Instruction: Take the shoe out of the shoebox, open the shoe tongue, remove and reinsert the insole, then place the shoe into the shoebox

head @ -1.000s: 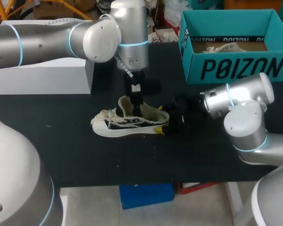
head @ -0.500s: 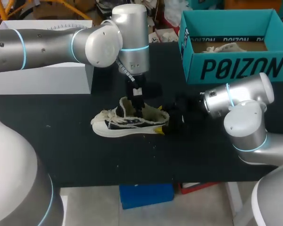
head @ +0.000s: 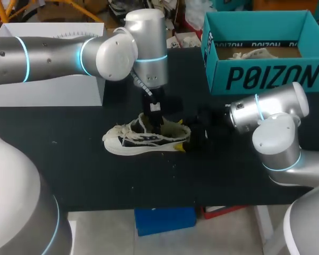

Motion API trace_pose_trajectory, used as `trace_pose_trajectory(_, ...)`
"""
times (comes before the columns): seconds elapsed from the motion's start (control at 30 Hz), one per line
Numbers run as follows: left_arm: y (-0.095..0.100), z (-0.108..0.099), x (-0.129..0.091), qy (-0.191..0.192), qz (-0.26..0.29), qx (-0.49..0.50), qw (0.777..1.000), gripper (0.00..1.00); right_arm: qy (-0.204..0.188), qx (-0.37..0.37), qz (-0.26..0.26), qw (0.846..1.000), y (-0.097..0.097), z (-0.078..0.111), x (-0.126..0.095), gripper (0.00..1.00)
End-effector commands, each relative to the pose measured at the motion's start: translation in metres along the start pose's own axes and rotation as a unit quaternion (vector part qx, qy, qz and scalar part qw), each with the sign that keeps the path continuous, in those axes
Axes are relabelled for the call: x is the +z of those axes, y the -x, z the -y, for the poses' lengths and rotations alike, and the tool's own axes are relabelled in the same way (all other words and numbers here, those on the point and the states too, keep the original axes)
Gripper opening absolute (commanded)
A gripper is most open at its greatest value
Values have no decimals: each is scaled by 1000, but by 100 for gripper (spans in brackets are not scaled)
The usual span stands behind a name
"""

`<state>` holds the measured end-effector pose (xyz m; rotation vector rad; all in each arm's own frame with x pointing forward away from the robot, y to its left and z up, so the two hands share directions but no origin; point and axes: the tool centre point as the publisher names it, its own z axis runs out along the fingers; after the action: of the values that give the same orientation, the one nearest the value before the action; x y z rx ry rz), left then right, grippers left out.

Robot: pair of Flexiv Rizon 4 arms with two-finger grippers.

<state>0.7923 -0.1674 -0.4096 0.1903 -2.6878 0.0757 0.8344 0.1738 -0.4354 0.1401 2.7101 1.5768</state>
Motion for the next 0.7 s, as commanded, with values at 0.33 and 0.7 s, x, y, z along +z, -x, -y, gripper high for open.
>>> trace_pose_trajectory(0.33, 3, 5, 14, 6, 26, 0, 1000, 17, 0, 1, 1, 1000, 0, 1, 2, 0)
trace_pose_trajectory(0.7, 11, 3, 20, 38, 110, -9, 993, 31, 0, 1, 1, 1000, 0, 1, 2, 0)
